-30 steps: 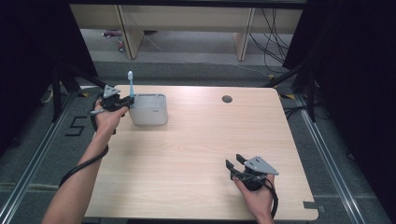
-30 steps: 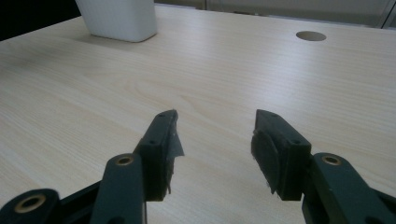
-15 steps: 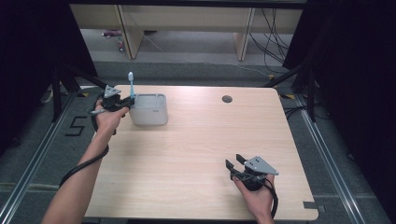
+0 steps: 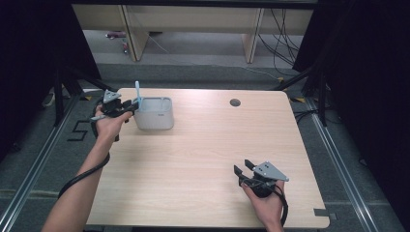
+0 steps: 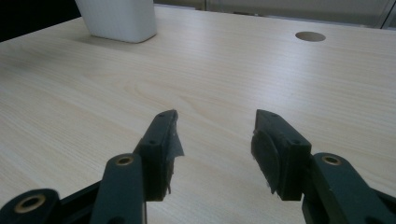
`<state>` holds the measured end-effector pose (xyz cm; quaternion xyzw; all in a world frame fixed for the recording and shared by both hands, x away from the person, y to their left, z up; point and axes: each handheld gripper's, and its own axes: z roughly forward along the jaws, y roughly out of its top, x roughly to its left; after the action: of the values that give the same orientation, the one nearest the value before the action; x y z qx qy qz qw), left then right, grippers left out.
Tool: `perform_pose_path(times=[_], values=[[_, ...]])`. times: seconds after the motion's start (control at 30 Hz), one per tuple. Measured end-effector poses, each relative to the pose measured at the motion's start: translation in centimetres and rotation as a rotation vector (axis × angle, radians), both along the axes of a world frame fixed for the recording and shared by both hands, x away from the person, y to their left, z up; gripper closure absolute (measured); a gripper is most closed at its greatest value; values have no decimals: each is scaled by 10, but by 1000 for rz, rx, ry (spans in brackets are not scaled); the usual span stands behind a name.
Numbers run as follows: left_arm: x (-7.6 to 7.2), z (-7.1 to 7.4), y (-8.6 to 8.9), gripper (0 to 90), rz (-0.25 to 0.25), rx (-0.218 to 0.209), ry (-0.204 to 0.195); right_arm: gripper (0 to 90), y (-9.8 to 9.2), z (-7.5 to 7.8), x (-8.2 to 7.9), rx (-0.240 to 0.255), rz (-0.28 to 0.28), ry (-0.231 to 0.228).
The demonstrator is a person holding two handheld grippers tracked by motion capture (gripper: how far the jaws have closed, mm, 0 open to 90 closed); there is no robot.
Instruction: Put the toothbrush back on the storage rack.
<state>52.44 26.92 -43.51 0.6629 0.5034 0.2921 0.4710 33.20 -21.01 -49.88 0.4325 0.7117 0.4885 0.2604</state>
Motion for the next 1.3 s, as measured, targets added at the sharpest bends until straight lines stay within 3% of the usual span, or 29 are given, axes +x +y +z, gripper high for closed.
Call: perform_pose_path(times=[0.03,0.23,0.27,0.3,0.37,0.43,0.47,0.5,0.57,0.67,0.73,0.77,0.9,0.93,0.97,1.1,1.2,1.3], values=[[-2,1,1,561,0,-1,-2,505,1,0,0,19,4,15],[-14,2,3,502,-3,-28,-12,504,2,0,-1,26,-11,23],[-18,2,4,495,-4,-41,-19,504,0,0,0,3,-3,3],[-20,2,4,489,-3,-46,-22,504,1,0,-1,15,-2,21],[-25,2,4,471,-4,-54,-27,504,0,-1,0,19,0,16],[-30,2,4,455,0,-56,-34,504,0,-1,0,21,6,16],[-32,3,4,443,4,-49,-36,504,-2,0,-1,-14,-8,8],[-35,3,4,428,11,-49,-39,504,-2,0,0,-17,0,-4],[-40,3,4,411,6,-42,-49,503,1,1,-3,16,-16,37],[-47,1,3,405,-6,-41,-52,503,-2,0,0,-12,-5,3],[-52,1,2,402,-11,-42,-51,504,-1,0,0,-3,-2,8],[-54,0,2,400,-12,-46,-55,504,1,0,-2,17,-10,33],[-64,-1,1,388,-12,-52,-52,503,0,1,-2,10,-14,35],[-67,-1,1,383,-9,-53,-50,503,-1,1,-1,-10,-4,12],[-69,-2,1,383,-3,-57,-45,503,1,0,-2,14,-11,34],[-79,-3,0,382,-10,-62,-46,503,0,0,-1,7,5,19],[-86,-4,-2,382,-22,-52,-51,502,2,1,-3,26,-18,43],[-93,-5,-3,381,-35,-44,-53,502,-1,1,-1,3,-2,11]])
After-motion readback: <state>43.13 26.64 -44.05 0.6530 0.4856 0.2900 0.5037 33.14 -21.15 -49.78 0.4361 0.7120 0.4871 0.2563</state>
